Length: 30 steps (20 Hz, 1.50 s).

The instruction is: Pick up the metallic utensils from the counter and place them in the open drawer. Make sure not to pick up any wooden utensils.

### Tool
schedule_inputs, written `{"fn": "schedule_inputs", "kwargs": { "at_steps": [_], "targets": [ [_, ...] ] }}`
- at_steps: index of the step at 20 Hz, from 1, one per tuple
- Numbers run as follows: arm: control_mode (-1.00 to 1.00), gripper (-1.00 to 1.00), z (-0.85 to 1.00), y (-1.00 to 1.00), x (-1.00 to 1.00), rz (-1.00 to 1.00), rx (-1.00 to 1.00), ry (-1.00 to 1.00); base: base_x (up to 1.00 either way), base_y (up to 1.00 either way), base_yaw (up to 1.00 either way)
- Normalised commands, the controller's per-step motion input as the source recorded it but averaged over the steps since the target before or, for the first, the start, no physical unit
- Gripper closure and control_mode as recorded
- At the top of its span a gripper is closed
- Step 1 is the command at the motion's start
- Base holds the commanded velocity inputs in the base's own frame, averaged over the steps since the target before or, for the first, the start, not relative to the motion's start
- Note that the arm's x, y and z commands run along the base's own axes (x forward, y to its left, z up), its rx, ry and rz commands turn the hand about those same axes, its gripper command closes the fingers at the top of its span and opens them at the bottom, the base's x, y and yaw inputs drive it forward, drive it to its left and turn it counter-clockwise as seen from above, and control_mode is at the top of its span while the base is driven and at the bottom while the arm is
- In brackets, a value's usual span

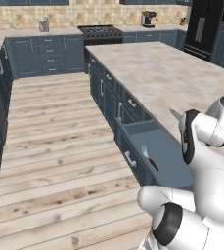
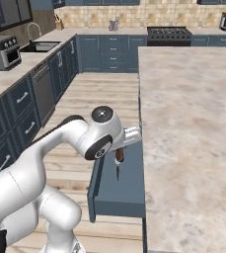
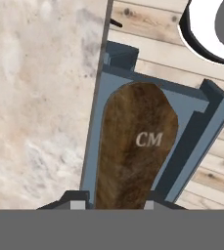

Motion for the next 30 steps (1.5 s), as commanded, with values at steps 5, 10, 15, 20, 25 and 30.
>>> {"fn": "schedule_inputs", "kwargs": {
  "at_steps": [5,10,15,20,25,30],
  "targets": [
    [-1.00,1.00,-0.08,0.12,0.04,0.00,0.04,0.00,0.02,0.00,0.00],
    [-1.00,1.00,-0.60,0.62,0.38,0.00,0.15,0.04,0.00,0.00,0.00],
    [-1.00,1.00,-0.68,0.39,0.50,-0.04,0.00,0.17,0.00,0.00,0.00],
    [-1.00,1.00,-0.43,0.00,0.53,-0.02,0.02,0.11,0.00,0.00,0.00],
    [-1.00,1.00,-0.49,-0.03,0.47,0.00,0.09,0.00,0.00,0.00,0.00],
    [-1.00,1.00,-0.40,0.00,0.35,-0.01,0.03,0.05,0.00,0.00,0.00]
  ]
}}
